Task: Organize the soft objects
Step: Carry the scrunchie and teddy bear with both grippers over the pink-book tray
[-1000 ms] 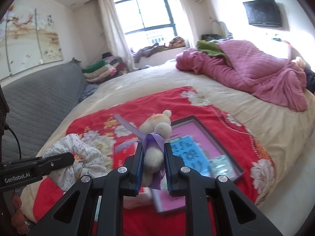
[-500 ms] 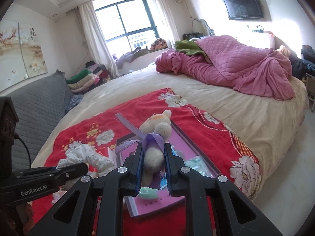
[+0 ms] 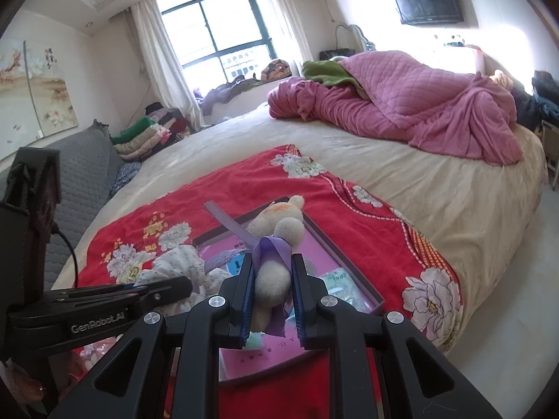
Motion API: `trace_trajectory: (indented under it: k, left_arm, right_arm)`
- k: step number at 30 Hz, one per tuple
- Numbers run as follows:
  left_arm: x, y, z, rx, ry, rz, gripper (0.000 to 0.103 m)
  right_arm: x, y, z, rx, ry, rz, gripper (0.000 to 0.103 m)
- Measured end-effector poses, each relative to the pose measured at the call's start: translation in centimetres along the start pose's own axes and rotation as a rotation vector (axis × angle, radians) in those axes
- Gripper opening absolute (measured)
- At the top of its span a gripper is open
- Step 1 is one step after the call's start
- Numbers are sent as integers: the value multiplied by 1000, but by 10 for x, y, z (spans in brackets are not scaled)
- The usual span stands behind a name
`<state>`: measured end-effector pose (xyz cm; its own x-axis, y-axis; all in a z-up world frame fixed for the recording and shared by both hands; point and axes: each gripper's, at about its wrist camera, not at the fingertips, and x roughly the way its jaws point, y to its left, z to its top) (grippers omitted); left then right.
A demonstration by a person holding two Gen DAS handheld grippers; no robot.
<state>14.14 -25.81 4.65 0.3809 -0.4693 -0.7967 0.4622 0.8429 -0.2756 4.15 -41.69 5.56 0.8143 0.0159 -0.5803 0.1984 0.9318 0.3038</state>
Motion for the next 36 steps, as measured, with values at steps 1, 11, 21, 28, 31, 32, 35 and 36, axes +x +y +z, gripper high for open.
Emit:
trace_trajectory:
  k: [1, 11, 21, 28, 31, 32, 35, 36]
  left_arm:
    - [5, 0, 1, -3, 7, -8, 16]
    - [52, -6, 7, 1, 65, -25, 16]
    - [84, 5, -2, 4, 135, 9, 16]
    - [88, 8, -6, 25, 146, 36, 16]
    - [87, 9, -10, 30, 150, 43, 16]
    - [88, 9, -11, 35, 152, 48, 16]
    - [89, 11, -13, 36, 157, 52, 16]
    - [88, 12, -13, 28, 156, 44, 16]
  right_arm:
    - [1, -2, 0, 7, 4, -1, 19]
    - [18, -22, -7, 31, 37, -34, 20]
    - [42, -27, -17, 39, 83, -18, 20]
    - [65, -24, -27, 25, 152, 5, 20]
    - [75, -22, -30, 22, 170, 15, 20]
    - [77, -22, -31, 22, 174, 16, 20]
    - [88, -20, -34, 9, 199, 22, 20]
    - [92, -19, -35, 4, 209, 23, 20]
